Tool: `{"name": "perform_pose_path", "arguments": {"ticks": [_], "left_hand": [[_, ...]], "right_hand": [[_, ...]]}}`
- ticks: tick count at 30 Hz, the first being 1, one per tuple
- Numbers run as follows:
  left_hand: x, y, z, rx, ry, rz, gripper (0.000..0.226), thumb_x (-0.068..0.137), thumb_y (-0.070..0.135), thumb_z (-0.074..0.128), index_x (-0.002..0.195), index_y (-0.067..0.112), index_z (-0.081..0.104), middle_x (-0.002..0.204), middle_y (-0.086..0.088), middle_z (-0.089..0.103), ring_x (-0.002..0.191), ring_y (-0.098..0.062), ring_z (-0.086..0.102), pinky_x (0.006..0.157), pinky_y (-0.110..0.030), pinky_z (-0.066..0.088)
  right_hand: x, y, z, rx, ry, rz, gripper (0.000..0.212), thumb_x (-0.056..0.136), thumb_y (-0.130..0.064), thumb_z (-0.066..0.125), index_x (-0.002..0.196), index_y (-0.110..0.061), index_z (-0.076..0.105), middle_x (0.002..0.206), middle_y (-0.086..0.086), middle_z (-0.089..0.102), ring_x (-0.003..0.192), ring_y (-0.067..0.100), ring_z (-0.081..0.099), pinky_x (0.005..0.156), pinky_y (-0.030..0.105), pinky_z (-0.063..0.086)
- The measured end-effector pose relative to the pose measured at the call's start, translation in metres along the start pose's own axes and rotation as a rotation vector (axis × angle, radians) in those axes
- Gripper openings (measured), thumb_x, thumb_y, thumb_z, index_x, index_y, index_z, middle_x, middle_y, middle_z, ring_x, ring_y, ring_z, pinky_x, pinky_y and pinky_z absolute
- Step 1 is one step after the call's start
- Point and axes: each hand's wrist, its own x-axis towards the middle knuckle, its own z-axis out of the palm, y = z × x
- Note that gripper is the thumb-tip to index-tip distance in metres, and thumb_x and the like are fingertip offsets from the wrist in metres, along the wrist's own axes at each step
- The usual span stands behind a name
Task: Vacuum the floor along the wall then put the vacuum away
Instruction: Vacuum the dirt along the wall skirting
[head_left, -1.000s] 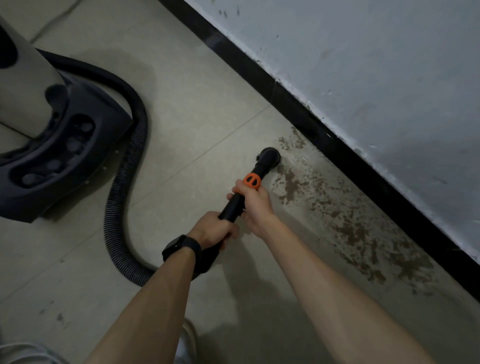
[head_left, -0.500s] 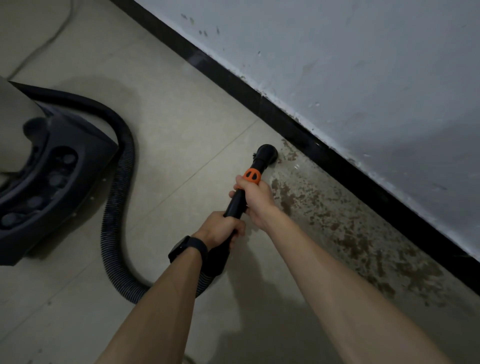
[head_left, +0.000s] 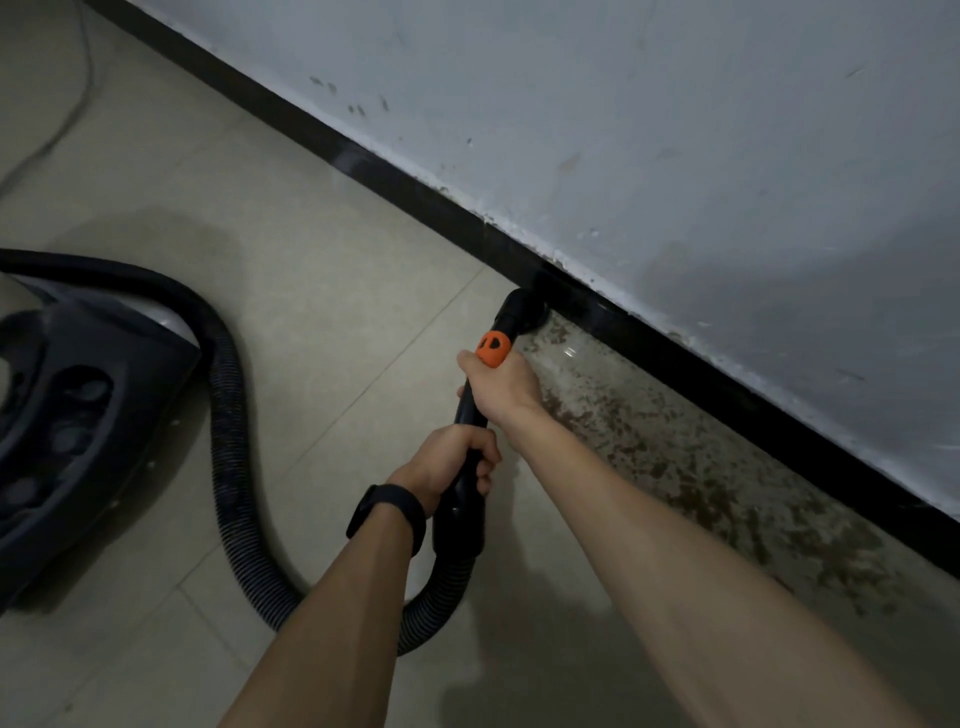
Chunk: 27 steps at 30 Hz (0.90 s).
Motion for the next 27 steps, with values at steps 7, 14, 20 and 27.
{"name": "perform_pose_path", "arguments": {"ticks": [7, 14, 20, 27], "left_hand": [[0.007, 0.0, -0.004, -0.02, -0.022, -0.021, 0.037, 0.076, -0.003, 0.048, 0.046, 0.017, 0.039, 0.051, -0.006, 0.037, 0.041, -0.021, 0.038, 0.05, -0.029, 0.037], [-0.016, 0.0, -0.012, 0.147, 0.001, -0.058, 0.033, 0.073, -0.002, 0.05, 0.045, 0.014, 0.045, 0.051, -0.007, 0.04, 0.043, -0.023, 0.041, 0.052, -0.03, 0.038], [-0.036, -0.009, -0.029, 0.177, 0.029, -0.078, 0.032, 0.072, -0.002, 0.051, 0.046, 0.015, 0.045, 0.051, -0.007, 0.039, 0.043, -0.023, 0.039, 0.05, -0.029, 0.038], [-0.059, -0.037, -0.05, 0.168, 0.068, -0.146, 0.034, 0.072, -0.003, 0.048, 0.044, 0.015, 0.043, 0.05, -0.005, 0.037, 0.041, -0.022, 0.037, 0.047, -0.026, 0.036]], "right_hand": [[0.006, 0.005, -0.002, -0.029, -0.027, 0.01, 0.051, 0.084, -0.055, 0.065, 0.105, -0.009, 0.067, 0.092, 0.005, 0.074, 0.083, 0.022, 0.07, 0.065, 0.029, 0.05], [-0.014, 0.004, -0.014, 0.202, -0.217, 0.134, 0.038, 0.088, -0.042, 0.075, 0.099, -0.009, 0.063, 0.109, 0.014, 0.071, 0.098, 0.029, 0.07, 0.082, 0.047, 0.062], [-0.041, 0.01, -0.006, 0.327, -0.309, 0.153, 0.036, 0.092, -0.033, 0.076, 0.11, -0.004, 0.064, 0.111, 0.013, 0.071, 0.1, 0.026, 0.07, 0.086, 0.049, 0.062], [-0.07, 0.031, 0.02, 0.464, -0.361, 0.168, 0.032, 0.091, -0.029, 0.077, 0.106, -0.009, 0.057, 0.103, 0.008, 0.067, 0.092, 0.022, 0.068, 0.077, 0.043, 0.061]]}}
